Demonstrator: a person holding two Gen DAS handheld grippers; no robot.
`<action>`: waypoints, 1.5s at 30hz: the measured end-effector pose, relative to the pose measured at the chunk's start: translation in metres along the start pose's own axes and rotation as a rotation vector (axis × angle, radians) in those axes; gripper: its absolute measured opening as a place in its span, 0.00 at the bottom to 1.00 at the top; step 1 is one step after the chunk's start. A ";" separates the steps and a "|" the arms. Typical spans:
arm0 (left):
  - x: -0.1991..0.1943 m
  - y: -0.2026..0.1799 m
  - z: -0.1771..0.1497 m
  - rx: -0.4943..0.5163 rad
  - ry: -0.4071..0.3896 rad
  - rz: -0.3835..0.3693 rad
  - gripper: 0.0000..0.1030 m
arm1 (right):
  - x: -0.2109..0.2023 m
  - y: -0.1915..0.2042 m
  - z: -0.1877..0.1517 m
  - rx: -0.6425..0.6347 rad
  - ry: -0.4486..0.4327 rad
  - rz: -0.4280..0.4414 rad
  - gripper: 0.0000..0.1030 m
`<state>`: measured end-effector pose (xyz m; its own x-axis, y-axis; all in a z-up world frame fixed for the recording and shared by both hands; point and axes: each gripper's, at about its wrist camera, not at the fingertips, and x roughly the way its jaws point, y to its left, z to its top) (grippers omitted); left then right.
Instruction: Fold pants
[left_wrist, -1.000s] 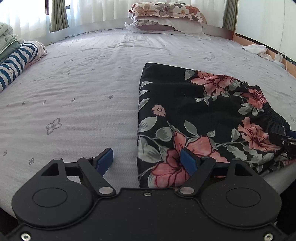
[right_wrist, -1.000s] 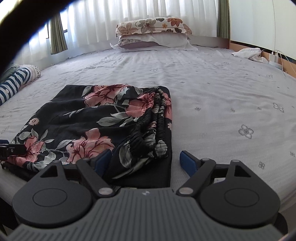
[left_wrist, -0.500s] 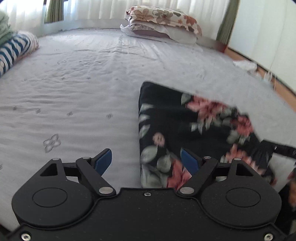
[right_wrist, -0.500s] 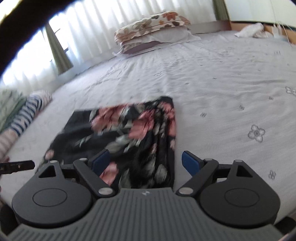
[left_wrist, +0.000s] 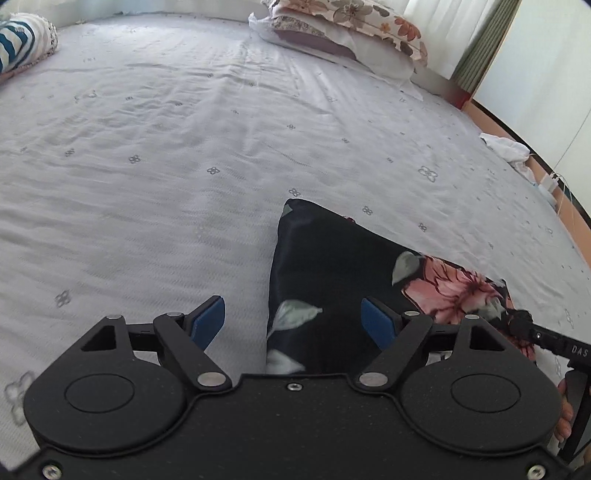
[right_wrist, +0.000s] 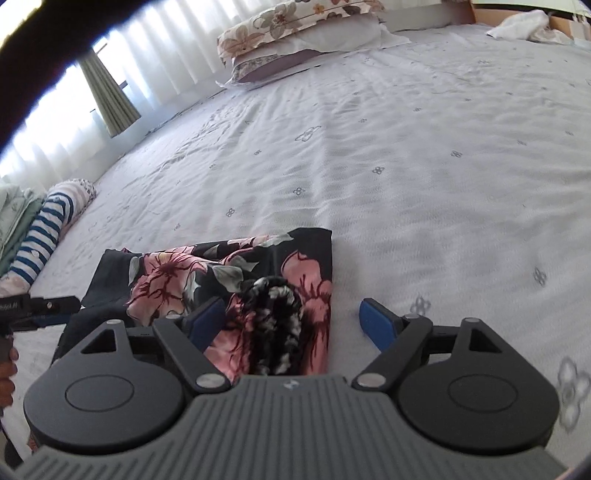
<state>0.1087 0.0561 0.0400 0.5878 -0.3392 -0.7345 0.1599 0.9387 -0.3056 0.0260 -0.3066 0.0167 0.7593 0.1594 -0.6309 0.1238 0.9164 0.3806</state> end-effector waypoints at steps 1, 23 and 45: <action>0.007 0.001 0.003 -0.010 0.010 -0.004 0.74 | 0.006 0.000 0.003 -0.021 0.006 0.017 0.79; 0.048 -0.035 0.009 0.183 0.021 0.000 0.71 | 0.029 0.005 0.002 -0.114 0.003 0.140 0.52; 0.011 -0.029 0.035 0.111 -0.155 0.037 0.04 | 0.020 0.020 0.036 -0.049 -0.157 0.137 0.19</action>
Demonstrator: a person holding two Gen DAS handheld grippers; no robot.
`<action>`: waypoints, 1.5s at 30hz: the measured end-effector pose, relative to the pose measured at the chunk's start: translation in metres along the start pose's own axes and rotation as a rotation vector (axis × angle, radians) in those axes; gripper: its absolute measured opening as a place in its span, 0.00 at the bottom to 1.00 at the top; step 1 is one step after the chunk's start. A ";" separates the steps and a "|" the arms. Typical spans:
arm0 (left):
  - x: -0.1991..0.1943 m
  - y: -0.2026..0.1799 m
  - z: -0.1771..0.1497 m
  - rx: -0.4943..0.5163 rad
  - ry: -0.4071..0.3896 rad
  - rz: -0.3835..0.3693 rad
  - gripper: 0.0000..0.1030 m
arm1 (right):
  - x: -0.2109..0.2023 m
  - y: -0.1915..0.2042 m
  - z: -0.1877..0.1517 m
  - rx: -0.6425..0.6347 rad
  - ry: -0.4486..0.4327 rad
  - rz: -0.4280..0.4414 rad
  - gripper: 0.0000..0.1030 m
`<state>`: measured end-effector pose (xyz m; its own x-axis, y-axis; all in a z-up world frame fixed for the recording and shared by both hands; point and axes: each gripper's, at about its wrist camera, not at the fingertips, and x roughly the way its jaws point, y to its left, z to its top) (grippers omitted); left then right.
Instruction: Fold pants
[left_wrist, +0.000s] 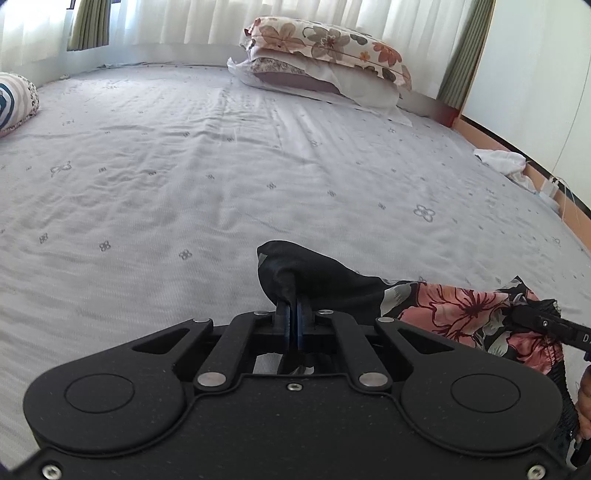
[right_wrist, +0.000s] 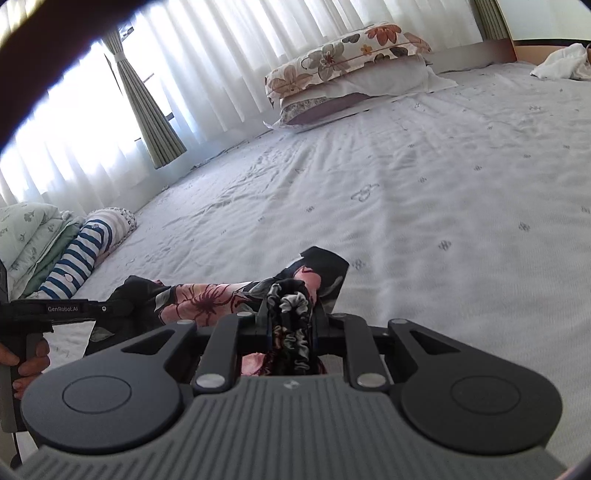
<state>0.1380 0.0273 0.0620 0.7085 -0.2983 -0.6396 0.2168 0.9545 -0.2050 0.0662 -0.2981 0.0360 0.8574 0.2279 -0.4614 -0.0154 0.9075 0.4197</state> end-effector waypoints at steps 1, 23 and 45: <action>0.001 -0.001 0.002 0.007 -0.007 0.009 0.04 | 0.003 0.001 0.004 -0.005 -0.001 -0.003 0.19; 0.065 0.005 0.046 0.023 -0.026 0.119 0.04 | 0.077 0.012 0.047 -0.059 0.037 -0.064 0.20; 0.032 -0.012 0.035 0.087 -0.049 0.286 0.61 | 0.052 0.010 0.048 -0.047 0.019 -0.193 0.85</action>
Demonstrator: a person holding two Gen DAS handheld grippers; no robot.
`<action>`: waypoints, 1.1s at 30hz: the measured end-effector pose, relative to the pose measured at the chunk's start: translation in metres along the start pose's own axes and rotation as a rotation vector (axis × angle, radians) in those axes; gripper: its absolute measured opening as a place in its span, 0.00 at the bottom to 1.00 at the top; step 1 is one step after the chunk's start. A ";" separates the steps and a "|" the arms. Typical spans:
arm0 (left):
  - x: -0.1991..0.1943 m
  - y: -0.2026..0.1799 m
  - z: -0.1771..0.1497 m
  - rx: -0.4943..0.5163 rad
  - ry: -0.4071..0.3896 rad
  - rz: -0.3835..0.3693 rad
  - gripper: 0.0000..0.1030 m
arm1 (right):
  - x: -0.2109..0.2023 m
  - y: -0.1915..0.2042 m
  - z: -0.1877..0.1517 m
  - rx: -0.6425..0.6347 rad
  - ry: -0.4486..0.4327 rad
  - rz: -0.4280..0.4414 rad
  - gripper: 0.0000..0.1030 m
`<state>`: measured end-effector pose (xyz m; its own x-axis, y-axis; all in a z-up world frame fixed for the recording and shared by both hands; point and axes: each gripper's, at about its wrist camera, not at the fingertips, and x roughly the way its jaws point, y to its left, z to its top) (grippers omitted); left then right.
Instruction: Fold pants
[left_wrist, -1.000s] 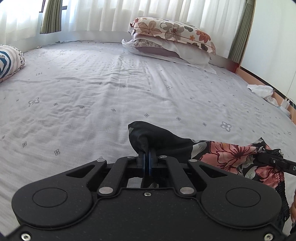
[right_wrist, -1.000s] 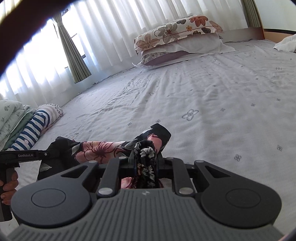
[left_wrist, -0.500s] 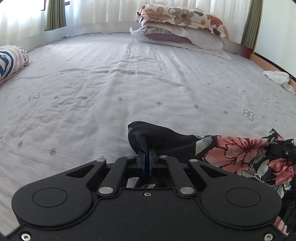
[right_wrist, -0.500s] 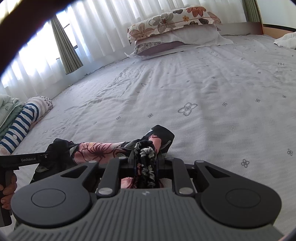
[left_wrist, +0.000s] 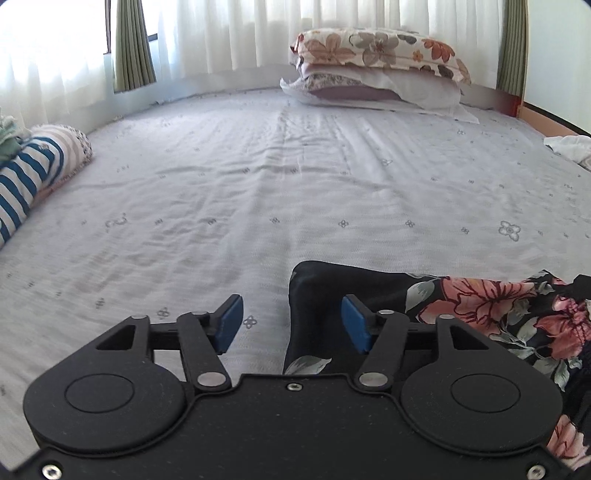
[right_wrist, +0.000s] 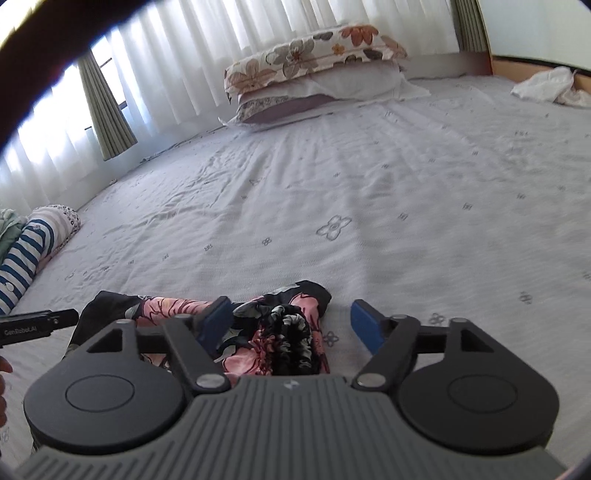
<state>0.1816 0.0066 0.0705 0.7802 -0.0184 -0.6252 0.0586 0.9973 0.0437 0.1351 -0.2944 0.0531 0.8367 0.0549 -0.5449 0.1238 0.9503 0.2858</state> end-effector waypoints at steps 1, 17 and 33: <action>-0.008 0.000 -0.002 0.001 -0.008 -0.003 0.63 | -0.007 0.003 -0.001 -0.018 -0.008 -0.011 0.86; -0.100 -0.019 -0.113 0.059 0.037 -0.018 0.62 | -0.081 0.050 -0.093 -0.301 0.010 -0.140 0.86; -0.101 -0.002 -0.134 0.050 0.085 0.022 0.61 | -0.088 0.020 -0.113 -0.189 0.058 -0.156 0.88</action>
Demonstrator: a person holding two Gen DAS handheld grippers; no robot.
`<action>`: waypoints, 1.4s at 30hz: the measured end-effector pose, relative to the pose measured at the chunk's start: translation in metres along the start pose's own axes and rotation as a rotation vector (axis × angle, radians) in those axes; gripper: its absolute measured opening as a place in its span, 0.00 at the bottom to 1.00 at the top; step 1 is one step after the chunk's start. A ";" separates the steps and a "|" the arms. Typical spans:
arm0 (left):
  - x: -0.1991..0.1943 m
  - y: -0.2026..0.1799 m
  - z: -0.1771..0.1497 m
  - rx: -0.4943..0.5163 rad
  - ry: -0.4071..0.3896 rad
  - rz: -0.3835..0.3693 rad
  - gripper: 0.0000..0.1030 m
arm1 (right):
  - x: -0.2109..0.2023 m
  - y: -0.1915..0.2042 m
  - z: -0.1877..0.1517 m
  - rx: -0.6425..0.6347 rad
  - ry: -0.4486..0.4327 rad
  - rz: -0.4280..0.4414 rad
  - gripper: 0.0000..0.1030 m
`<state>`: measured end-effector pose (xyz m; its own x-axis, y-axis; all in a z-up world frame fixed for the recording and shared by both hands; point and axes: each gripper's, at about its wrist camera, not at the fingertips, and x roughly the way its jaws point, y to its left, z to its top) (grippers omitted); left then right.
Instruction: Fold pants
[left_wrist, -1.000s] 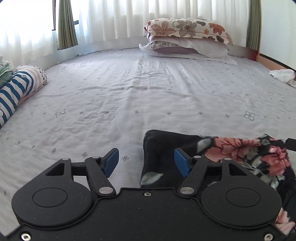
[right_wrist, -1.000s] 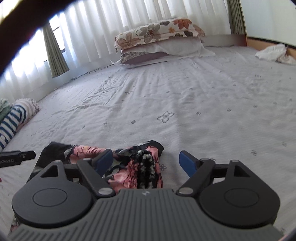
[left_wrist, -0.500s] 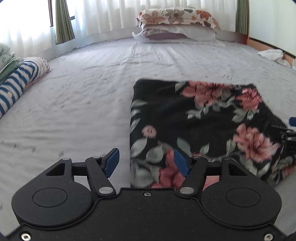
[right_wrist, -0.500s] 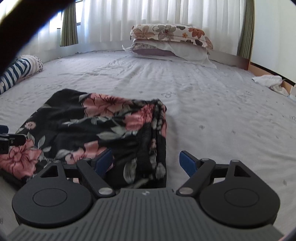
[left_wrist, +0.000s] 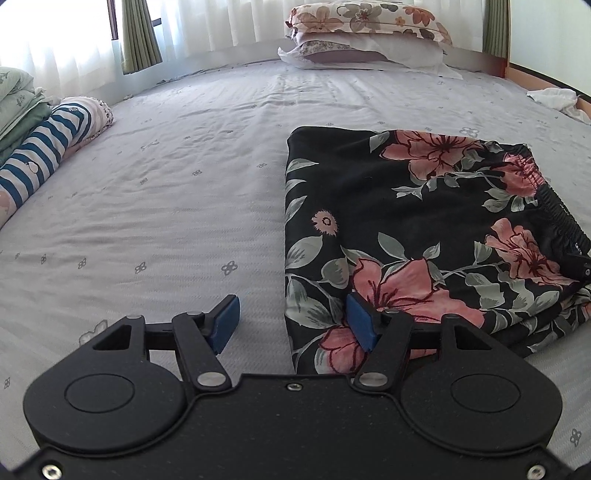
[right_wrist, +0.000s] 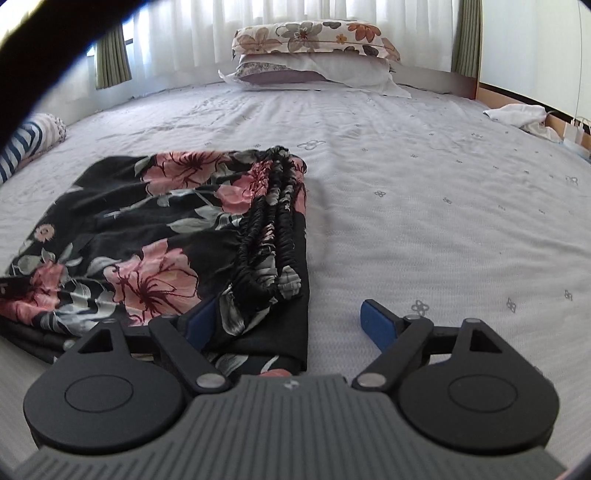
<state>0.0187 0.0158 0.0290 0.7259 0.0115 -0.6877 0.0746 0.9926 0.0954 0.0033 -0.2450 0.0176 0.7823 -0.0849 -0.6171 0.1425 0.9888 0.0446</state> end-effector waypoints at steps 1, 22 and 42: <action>-0.001 -0.001 0.002 0.001 0.006 0.003 0.61 | -0.003 -0.002 0.002 0.011 -0.012 0.013 0.88; -0.062 -0.020 -0.018 -0.052 -0.015 -0.101 0.81 | -0.075 0.038 -0.022 0.002 -0.115 0.029 0.88; -0.031 -0.037 -0.034 -0.035 0.037 -0.094 0.93 | -0.044 0.051 -0.051 -0.031 -0.035 -0.028 0.95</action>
<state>-0.0297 -0.0169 0.0218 0.6909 -0.0783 -0.7187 0.1172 0.9931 0.0045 -0.0548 -0.1851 0.0067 0.7991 -0.1161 -0.5899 0.1460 0.9893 0.0031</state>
